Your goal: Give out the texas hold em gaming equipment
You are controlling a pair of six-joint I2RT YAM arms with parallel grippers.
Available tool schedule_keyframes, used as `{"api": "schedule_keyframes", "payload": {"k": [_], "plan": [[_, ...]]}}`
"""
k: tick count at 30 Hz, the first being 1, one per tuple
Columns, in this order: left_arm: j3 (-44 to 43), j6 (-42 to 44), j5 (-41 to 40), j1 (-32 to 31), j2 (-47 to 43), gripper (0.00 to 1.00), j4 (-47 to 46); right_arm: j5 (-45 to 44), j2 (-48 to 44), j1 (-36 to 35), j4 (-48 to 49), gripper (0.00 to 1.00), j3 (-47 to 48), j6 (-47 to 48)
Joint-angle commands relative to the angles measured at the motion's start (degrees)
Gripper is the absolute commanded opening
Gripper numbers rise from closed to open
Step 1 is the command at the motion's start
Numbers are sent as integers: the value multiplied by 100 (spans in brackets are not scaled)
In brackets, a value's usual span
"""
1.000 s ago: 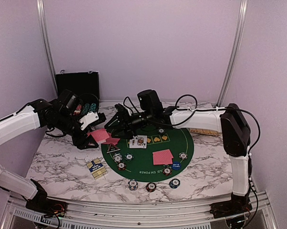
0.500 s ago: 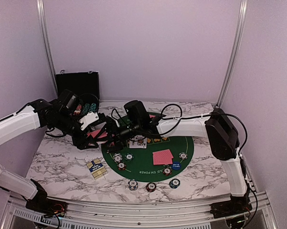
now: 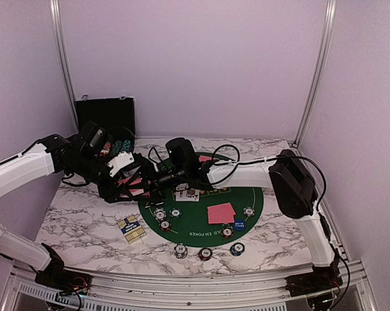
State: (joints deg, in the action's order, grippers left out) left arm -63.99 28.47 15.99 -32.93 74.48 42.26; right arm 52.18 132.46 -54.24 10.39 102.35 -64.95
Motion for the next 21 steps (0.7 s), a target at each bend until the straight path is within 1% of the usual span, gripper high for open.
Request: {"api": "schedule_keyframes", "payload": {"k": [1, 4, 12, 19, 21], "plan": [[-46, -15, 117, 23, -203, 0, -120, -129, 99, -35, -168, 72, 371, 69], [-35, -17, 130, 28, -226, 0, -117, -218, 51, 6, -353, 69, 335, 181], [-44, -17, 132, 23, -241, 0, -119, -415, -230, 162, -468, 60, -76, 318], [-59, -17, 116, 26, -245, 0, -119, -462, -461, 250, -598, 55, -349, 507], [-68, -16, 115, 28, -230, 0, -115, -480, -528, 268, -598, 50, -423, 550]]}}
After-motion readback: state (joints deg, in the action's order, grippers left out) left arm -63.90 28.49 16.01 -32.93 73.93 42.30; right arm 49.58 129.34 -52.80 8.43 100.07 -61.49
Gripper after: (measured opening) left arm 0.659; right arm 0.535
